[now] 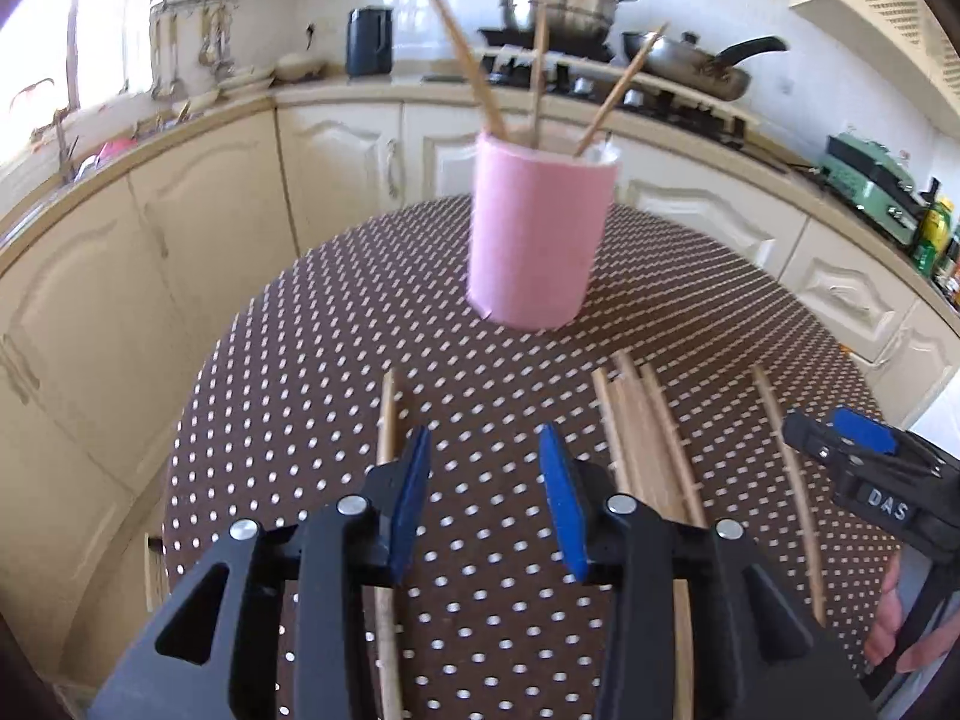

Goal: Organize utensils
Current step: 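Lift both held chopsticks and carry them over the pink cup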

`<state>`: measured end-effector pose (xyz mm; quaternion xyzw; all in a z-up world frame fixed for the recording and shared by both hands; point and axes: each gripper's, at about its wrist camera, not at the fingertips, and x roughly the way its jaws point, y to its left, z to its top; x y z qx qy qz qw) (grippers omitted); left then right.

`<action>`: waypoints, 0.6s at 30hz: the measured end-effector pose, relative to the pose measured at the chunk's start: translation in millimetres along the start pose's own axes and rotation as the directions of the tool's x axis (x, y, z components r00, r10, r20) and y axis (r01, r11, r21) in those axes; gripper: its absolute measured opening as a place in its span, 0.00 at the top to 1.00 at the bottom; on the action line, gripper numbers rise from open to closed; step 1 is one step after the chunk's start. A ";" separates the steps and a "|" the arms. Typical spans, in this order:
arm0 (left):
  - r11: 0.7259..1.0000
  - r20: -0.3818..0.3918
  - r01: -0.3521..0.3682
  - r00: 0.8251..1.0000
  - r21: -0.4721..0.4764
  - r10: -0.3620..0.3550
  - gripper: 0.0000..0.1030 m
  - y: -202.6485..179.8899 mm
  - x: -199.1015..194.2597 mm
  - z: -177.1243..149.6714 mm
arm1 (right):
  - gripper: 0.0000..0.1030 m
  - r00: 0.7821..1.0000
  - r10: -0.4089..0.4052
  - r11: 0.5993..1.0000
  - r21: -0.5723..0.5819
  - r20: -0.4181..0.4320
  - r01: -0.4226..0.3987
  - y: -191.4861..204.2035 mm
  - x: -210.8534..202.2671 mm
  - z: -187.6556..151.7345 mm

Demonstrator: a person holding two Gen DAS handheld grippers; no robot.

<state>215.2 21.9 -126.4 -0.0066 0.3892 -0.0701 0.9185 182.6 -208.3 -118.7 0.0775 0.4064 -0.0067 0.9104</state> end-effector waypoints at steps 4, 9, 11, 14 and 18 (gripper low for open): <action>0.997 -0.049 -0.082 0.995 -0.003 0.081 0.63 5.0 18.0 -2.5 | 0.30 1.000 -0.021 0.999 -0.039 0.001 0.021 11.8 3.9 -5.3; 0.995 -0.089 -0.092 0.992 -0.026 0.089 0.63 12.9 28.1 -3.0 | 0.64 0.997 -0.059 0.996 -0.063 -0.044 0.056 20.6 14.2 -6.0; 0.996 -0.086 -0.074 0.994 -0.056 0.069 0.63 18.7 26.6 -3.7 | 0.70 0.996 -0.074 0.996 -0.057 -0.045 0.071 20.4 16.8 -4.0; 0.994 -0.075 -0.072 0.995 -0.080 0.066 0.91 28.0 24.8 -5.9 | 0.89 0.996 -0.075 0.996 -0.053 -0.043 0.073 17.5 15.5 -4.1; 0.991 -0.071 -0.019 0.997 -0.131 0.010 0.93 40.5 25.2 -8.1 | 0.93 0.999 -0.027 1.000 -0.006 -0.042 0.027 5.3 14.5 -2.8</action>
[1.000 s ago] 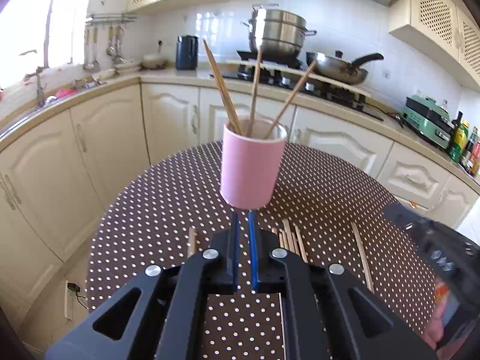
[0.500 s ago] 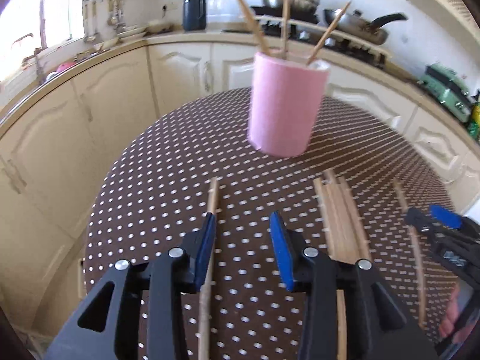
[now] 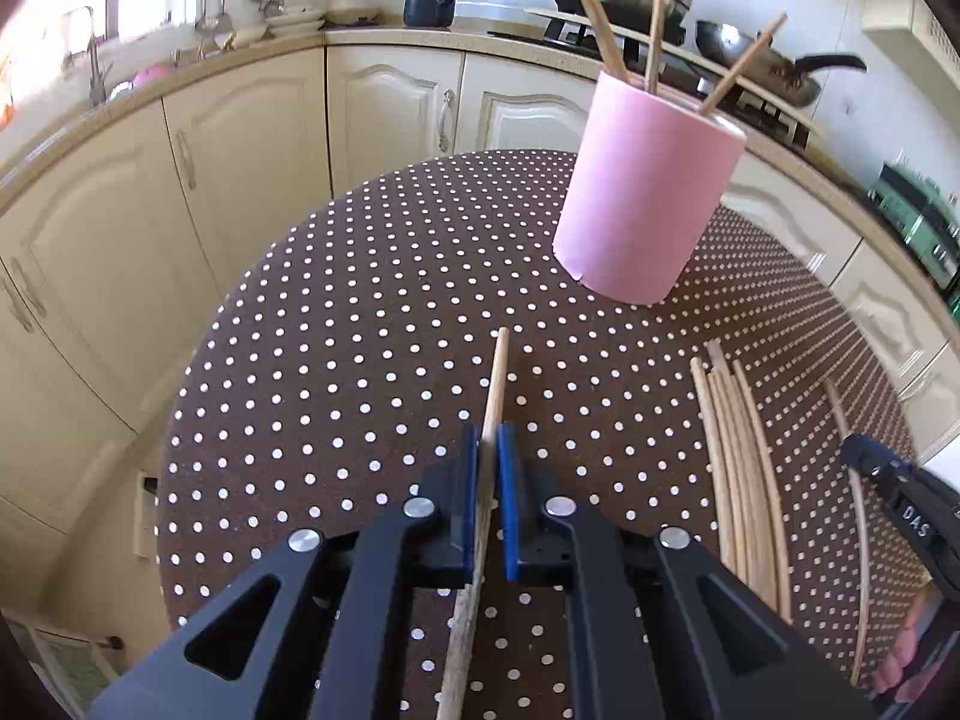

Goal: Organize utensils
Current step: 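Lift both held chopsticks and carry them over the pink cup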

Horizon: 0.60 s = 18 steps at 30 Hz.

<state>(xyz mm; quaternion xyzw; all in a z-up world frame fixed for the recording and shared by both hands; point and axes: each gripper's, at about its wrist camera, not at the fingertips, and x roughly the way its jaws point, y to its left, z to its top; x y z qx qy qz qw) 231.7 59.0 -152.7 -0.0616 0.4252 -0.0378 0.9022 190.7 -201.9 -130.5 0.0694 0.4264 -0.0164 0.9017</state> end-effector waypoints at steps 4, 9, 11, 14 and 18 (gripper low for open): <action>1.000 0.009 -0.011 1.000 0.014 0.011 0.93 -3.0 -2.8 -2.1 | 0.93 0.998 0.056 0.997 0.047 0.029 -0.058 -16.7 -5.8 3.2; 1.000 0.035 0.001 0.999 0.027 -0.002 0.93 -10.1 -10.3 3.8 | 0.93 0.993 0.084 0.995 0.046 0.088 -0.088 -22.1 -20.2 4.2; 1.000 0.048 0.006 0.999 0.026 -0.007 0.93 -11.7 -14.6 4.8 | 0.93 0.989 0.092 0.994 0.045 0.112 -0.098 -23.4 -27.5 6.0; 1.000 0.080 0.015 0.997 0.024 -0.016 0.93 -14.9 -24.4 8.6 | 0.93 0.982 0.099 0.992 0.058 0.159 -0.110 -26.1 -41.2 10.3; 0.999 0.138 0.034 0.990 0.027 -0.037 0.94 -18.9 -41.1 16.2 | 0.93 0.961 0.096 0.986 0.108 0.258 -0.127 -30.0 -64.1 18.4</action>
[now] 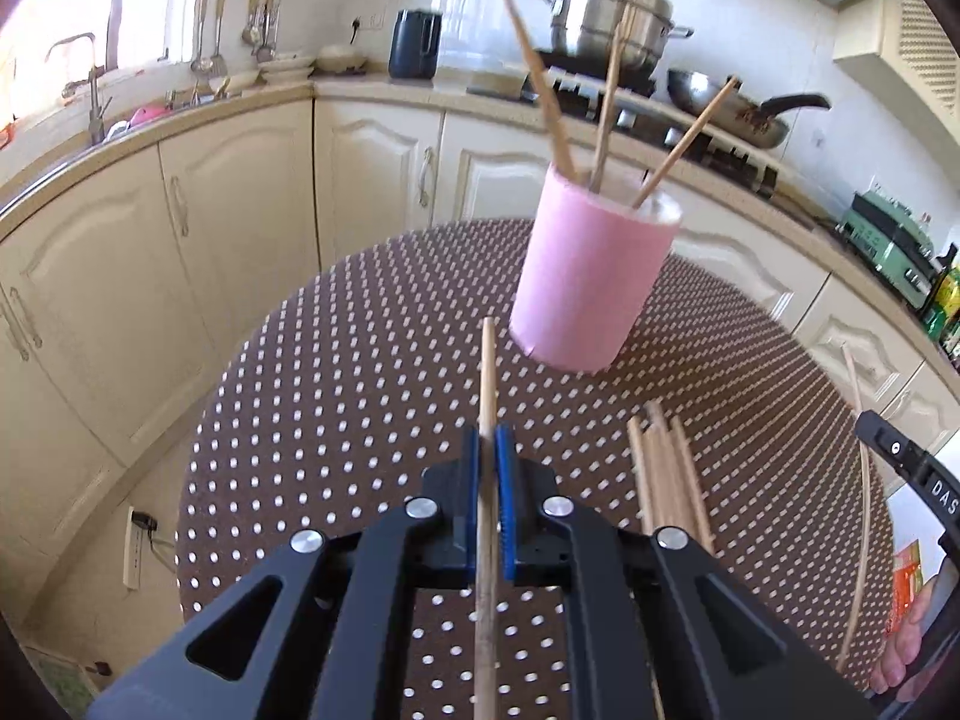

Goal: Organize utensils
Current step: 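Lift both held chopsticks and carry them over the pink cup, then lower both chopsticks down into the pink cup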

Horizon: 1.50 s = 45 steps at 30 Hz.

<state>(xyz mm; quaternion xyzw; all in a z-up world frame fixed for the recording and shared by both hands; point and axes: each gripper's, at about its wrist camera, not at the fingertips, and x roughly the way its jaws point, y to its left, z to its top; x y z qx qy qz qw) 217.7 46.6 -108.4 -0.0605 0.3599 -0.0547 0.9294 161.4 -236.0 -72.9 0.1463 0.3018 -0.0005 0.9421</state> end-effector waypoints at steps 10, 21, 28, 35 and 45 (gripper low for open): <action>0.999 0.160 0.047 0.986 0.011 -0.048 0.94 -14.9 -37.8 18.8 | 0.93 0.991 0.051 0.999 -0.008 0.124 -0.051 11.4 -25.6 21.2; 0.995 0.311 0.088 0.946 0.039 -0.095 0.94 -29.7 -76.6 39.5 | 0.93 0.965 0.098 0.994 -0.061 0.244 -0.086 31.1 -55.5 42.9; 0.994 0.377 0.092 0.920 0.063 -0.109 0.94 -40.7 -93.4 47.3 | 0.93 0.953 0.107 0.993 -0.071 0.282 -0.091 37.3 -64.9 52.0; 0.993 0.409 0.092 0.905 0.074 -0.114 0.94 -47.2 -101.9 54.7 | 0.93 0.944 0.125 0.991 -0.092 0.306 -0.101 45.7 -69.1 62.7; 0.996 0.497 0.045 0.865 0.071 -0.074 0.94 -52.8 -120.3 83.4 | 0.93 0.919 0.180 0.980 -0.139 0.352 -0.139 71.4 -68.0 98.8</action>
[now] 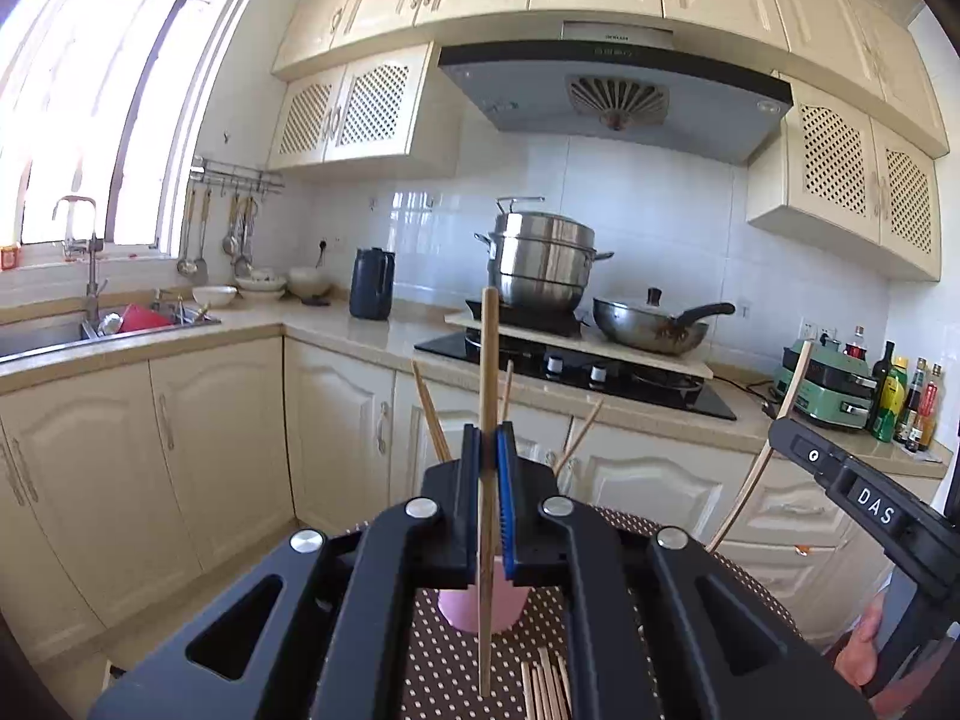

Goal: Organize utensils
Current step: 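Lower both chopsticks down into the pink cup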

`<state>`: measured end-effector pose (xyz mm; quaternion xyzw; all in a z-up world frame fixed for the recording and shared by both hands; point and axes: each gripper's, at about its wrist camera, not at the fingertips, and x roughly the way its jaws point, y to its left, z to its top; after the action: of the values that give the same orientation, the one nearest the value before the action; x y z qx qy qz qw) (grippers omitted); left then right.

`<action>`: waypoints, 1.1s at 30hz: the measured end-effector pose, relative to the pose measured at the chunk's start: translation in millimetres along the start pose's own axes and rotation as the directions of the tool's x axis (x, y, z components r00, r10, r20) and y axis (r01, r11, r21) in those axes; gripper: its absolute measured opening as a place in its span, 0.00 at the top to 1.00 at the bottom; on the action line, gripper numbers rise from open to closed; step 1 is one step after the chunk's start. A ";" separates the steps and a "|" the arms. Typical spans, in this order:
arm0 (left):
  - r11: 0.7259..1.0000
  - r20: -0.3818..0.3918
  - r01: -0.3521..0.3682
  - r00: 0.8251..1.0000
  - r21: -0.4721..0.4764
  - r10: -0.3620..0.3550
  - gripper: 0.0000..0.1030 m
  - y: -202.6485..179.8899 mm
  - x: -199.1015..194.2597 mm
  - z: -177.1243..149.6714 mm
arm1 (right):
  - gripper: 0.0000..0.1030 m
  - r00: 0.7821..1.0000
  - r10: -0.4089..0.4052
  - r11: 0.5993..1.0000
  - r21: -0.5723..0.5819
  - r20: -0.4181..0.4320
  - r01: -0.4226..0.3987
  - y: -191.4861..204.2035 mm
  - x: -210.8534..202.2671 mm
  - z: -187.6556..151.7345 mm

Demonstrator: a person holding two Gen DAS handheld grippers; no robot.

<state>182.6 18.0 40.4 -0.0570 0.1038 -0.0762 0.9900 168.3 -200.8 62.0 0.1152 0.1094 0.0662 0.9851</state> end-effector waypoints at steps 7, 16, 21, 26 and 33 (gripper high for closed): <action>1.000 0.075 -0.016 0.997 0.011 0.015 0.94 -5.4 7.1 34.2 | 0.93 0.997 0.051 0.998 -0.027 0.063 -0.050 21.1 18.3 35.3; 0.999 0.132 -0.043 0.990 0.011 0.041 0.94 -11.8 29.9 64.2 | 0.93 0.995 0.074 0.997 -0.025 0.063 -0.072 36.8 55.6 56.4; 0.999 0.141 -0.051 0.989 -0.016 0.053 0.94 -6.5 52.2 66.3 | 0.93 0.996 0.079 0.997 -0.004 0.043 -0.079 38.3 79.1 53.7; 0.997 0.118 -0.080 0.990 -0.009 0.080 0.94 -2.8 72.3 60.6 | 0.93 0.997 0.081 0.997 0.010 0.016 -0.081 38.4 99.5 49.4; 0.996 0.051 -0.094 0.994 -0.007 0.094 0.94 8.0 95.1 34.1 | 0.93 0.989 0.091 0.996 0.020 -0.112 -0.090 35.1 124.6 21.2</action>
<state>283.0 13.6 53.8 -0.0565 0.0809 -0.0276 0.9947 290.1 -152.1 65.7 0.1232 0.1601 0.1164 0.9724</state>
